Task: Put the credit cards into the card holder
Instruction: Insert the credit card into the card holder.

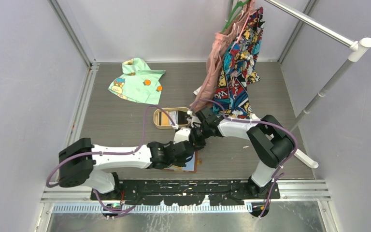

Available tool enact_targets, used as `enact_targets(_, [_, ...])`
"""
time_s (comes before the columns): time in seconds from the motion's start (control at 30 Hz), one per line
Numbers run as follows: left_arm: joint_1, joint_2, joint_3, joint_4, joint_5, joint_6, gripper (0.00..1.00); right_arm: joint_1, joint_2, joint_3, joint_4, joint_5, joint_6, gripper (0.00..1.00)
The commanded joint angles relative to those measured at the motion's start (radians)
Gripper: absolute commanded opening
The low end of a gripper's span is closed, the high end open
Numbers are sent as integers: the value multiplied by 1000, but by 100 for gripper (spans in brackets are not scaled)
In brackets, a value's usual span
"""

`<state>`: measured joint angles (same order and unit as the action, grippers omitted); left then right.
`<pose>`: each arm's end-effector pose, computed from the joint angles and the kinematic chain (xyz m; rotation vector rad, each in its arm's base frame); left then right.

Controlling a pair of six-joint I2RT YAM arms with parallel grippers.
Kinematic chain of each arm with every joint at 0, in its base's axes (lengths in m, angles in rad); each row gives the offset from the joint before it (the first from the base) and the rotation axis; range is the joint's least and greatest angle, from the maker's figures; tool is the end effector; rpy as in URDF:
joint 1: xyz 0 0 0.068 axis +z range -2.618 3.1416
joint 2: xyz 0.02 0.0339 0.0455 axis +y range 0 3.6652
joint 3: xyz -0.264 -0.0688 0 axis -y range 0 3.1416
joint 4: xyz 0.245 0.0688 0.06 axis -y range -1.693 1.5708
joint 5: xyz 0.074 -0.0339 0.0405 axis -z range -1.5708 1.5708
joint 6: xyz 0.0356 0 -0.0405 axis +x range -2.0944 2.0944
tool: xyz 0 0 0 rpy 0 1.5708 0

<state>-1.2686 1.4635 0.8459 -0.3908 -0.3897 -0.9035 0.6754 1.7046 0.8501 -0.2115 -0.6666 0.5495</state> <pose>0.0972 -0.2664 0.1926 0.3153 2.4969 -0.4111 0.2287 0.2114 0.1405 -0.4340 2.8330 1.2320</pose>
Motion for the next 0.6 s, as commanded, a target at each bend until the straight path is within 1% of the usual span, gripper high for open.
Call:
enact_targets(0.0, [-2, -109, -39, 51, -23, 39, 18, -11, -70, 21, -16, 15, -71, 39])
enact_targets(0.13, [2, -200, -102, 47, -53, 59, 18, -17, -93, 12, -22, 25, -94, 24])
enact_targets(0.17, [7, -215, -117, 42, -56, 64, 18, -18, -93, 8, -16, 20, -91, 19])
enact_targets(0.27, [46, -252, -154, 32, -24, 67, 19, -14, -81, -10, 10, 12, -64, 7])
enact_targets(0.4, [105, -269, -196, 44, 25, 68, 20, 6, -58, -19, 14, 31, -57, 4])
enact_targets(0.57, [143, -271, -210, 13, 25, 68, 21, 22, -39, -26, 2, 86, -65, 2])
